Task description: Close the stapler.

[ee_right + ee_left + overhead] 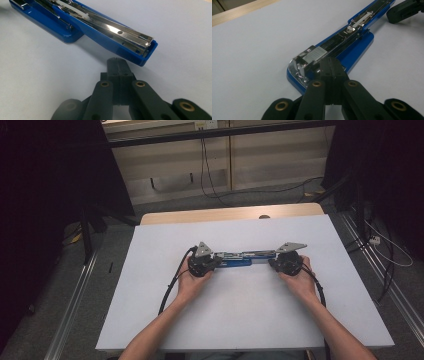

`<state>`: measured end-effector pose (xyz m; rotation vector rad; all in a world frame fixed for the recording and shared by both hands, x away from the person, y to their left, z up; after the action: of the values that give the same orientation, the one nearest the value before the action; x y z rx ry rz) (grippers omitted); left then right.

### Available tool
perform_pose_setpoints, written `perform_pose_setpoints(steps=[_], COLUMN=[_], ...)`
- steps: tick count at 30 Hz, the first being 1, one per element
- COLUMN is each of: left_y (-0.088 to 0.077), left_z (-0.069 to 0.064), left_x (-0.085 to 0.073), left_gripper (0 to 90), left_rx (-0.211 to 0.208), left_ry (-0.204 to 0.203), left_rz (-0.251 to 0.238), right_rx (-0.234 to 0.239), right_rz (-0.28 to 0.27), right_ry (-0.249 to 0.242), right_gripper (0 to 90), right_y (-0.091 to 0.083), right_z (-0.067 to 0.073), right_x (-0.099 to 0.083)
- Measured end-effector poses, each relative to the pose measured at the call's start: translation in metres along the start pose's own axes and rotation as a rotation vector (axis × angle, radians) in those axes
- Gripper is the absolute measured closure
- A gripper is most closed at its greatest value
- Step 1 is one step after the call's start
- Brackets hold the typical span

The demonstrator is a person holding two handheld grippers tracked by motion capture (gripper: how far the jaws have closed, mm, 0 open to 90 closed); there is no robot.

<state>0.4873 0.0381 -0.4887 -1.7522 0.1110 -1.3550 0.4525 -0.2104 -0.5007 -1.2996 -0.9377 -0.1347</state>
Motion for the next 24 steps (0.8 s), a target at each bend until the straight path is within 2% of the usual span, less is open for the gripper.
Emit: perform_pose_setpoints(steps=[5,10,24], left_y=[0.0000,-0.0001,0.0001], left_z=[0.0001,-0.0008,-0.0008], left_x=[0.0000,0.0002,0.0000], left_gripper=[90.0,90.0,90.0], left_rx=[-0.001,0.015,0.014], left_ry=[0.001,0.015,0.012], left_rz=[-0.001,0.003,-0.005], right_rx=[0.001,0.002,0.002], right_rz=[-0.001,-0.003,-0.026], right_ry=[0.003,0.006,0.027], right_gripper=[90.0,90.0,90.0], right_y=[0.0005,0.0006,-0.0010], right_z=[-0.0005,-0.0006,-0.0022], right_x=[0.0006,0.0007,0.0018])
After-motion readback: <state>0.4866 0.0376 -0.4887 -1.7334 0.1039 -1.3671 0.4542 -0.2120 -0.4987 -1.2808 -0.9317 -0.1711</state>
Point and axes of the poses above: each handheld gripper's, and its own axes: y roughly forward along the jaws, x roughly out of its top, z roughly to its left, the point moved 6 cm from there along y, roughly forward along the jaws, and after that the axes turned 8 degrees about z, right-handed, at the moved point
